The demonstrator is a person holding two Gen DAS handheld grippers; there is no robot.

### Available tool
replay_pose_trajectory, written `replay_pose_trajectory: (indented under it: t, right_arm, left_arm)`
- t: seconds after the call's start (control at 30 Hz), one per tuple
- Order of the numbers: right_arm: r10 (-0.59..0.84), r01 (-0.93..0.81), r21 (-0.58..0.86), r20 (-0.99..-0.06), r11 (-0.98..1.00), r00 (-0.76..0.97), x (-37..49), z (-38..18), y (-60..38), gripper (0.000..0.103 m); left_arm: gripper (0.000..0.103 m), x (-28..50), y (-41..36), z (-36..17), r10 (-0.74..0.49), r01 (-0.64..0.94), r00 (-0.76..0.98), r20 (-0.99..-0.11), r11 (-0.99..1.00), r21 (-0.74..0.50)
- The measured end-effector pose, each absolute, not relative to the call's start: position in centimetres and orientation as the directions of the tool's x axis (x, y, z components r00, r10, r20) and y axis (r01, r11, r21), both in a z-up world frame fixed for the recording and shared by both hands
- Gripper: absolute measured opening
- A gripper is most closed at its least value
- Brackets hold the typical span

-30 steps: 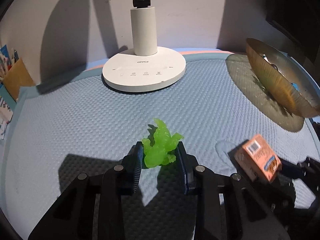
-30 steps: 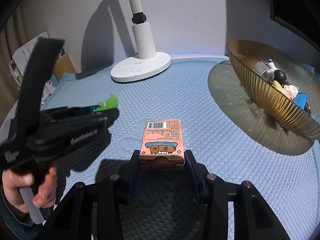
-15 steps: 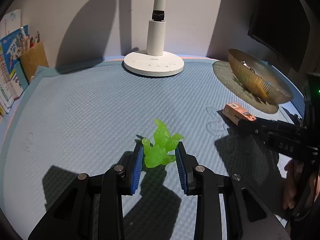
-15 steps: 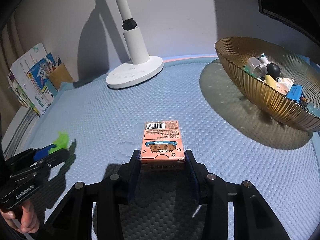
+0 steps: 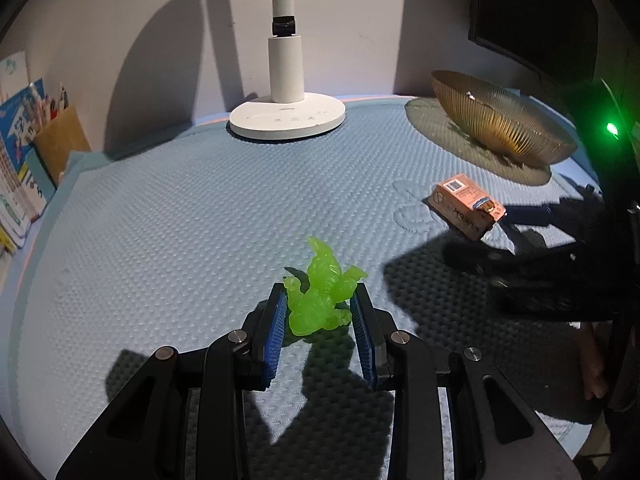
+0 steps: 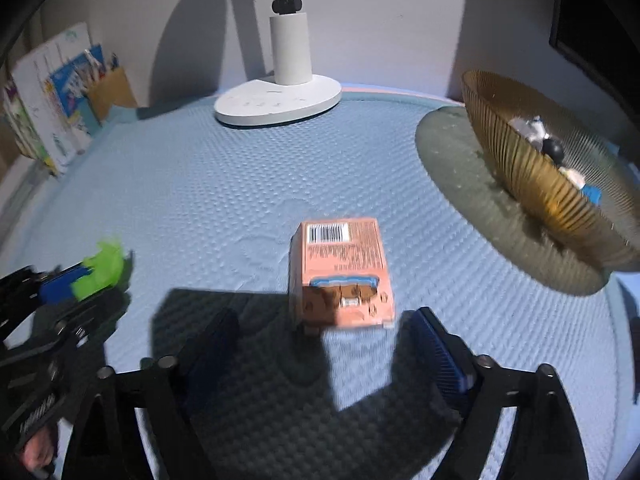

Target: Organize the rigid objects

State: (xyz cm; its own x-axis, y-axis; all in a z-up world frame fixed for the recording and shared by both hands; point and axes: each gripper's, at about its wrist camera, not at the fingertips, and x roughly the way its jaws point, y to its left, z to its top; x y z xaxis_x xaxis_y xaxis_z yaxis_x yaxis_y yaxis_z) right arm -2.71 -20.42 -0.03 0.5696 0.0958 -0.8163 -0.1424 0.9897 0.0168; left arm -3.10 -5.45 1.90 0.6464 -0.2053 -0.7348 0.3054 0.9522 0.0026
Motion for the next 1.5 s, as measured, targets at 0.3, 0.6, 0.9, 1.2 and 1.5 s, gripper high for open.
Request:
replay_pose_trajectory:
  t: [0.3, 0.6, 0.9, 1.2, 1.5]
  right_arm:
    - [0.126, -0.152, 0.038, -0.769, 0.988, 0.626, -4.5, 1.9, -22.2, 0.04]
    - [-0.147, 0.164, -0.028, -0.612, 0.986, 0.777, -4.0, 11.0, -33.6, 0.04]
    - [-0.316, 0.35, -0.086, -0.663, 0.933, 0.679, 1.5, 9.9, -40.7, 0.04]
    - [-0.306, 0.36, -0.074, -0.701, 0.93, 0.645, 3.9, 7.3, -42.1, 0.058]
    - [-0.256, 0.248, -0.101, -0.614, 0.964, 0.746, -0.3, 10.9, -35.7, 0.065]
  left_arm:
    - [0.029, -2.1, -7.9, 5.5, -0.192, 0.306, 0.714, -0.673, 0.951, 0.054]
    - [0.029, 3.9, -17.5, 13.3, -0.361, 0.446, 0.74, -0.567, 0.895, 0.012]
    - [0.029, 12.0, -25.3, 11.4, -0.429, 0.485, 0.667, -0.609, 0.871, -0.081]
    - [0.077, 12.3, -28.2, 10.1, -0.428, 0.523, 0.657, -0.621, 0.852, -0.034]
    - [0.078, 8.1, -19.5, 12.8, -0.36, 0.405, 0.712, -0.603, 0.912, -0.066]
